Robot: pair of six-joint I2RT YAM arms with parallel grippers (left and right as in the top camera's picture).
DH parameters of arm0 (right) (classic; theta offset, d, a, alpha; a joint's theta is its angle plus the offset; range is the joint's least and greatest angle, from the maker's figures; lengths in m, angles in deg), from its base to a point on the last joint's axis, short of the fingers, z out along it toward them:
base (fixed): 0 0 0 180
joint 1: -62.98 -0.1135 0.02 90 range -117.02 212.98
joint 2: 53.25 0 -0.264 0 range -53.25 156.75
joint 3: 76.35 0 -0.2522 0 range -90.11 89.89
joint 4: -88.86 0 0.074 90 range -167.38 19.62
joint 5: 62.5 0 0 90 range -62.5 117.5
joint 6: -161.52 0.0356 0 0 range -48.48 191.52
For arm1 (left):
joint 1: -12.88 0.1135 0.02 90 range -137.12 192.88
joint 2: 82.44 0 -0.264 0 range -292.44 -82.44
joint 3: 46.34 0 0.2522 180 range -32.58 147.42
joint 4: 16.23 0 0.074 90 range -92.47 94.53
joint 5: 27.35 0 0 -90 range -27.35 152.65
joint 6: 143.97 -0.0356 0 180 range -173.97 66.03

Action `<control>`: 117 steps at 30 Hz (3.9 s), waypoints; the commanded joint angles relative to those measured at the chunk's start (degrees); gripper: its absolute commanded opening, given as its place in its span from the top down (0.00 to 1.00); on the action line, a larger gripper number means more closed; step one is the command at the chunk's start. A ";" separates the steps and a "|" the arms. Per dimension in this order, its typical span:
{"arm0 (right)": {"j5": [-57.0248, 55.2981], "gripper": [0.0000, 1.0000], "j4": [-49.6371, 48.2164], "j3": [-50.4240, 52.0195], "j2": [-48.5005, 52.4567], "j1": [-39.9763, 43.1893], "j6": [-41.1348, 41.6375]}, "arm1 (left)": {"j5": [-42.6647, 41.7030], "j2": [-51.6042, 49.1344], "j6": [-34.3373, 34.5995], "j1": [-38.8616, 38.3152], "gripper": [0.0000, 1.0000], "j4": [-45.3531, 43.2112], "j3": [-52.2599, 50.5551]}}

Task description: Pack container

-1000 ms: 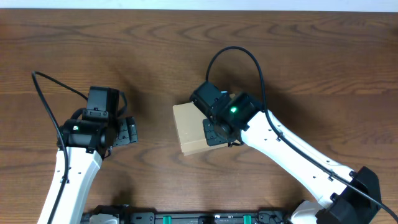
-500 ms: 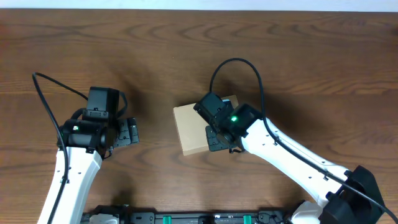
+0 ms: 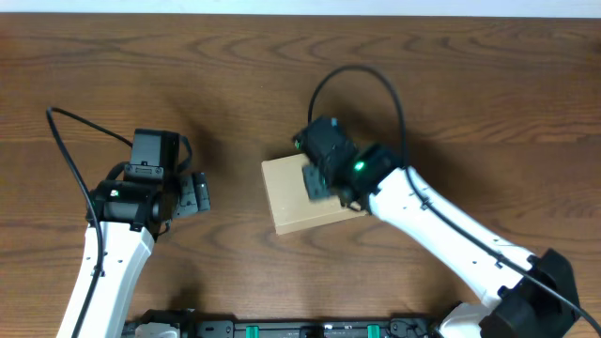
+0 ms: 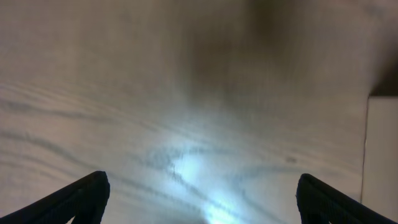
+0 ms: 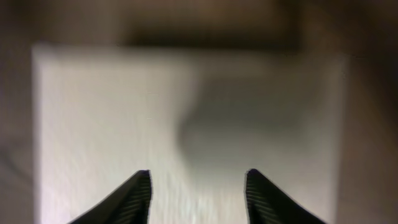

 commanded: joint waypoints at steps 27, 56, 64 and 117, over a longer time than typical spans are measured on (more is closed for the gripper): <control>-0.07 0.01 -30.58 25.57 -26.40 48.85 -11.91 | -4.85 19.93 -3.93 6.29 0.02 -31.56 -18.32; -0.52 0.01 -13.20 51.82 -64.11 43.87 -12.22 | -3.34 45.46 -2.64 6.29 0.05 -17.00 -23.87; -0.52 0.01 -13.20 51.82 -64.11 43.87 -12.24 | -3.34 45.46 -2.64 6.29 0.05 -16.65 -23.87; 11.72 0.01 -34.91 70.07 -85.64 33.18 -40.33 | -3.34 45.46 -2.64 6.29 0.05 -16.65 -23.87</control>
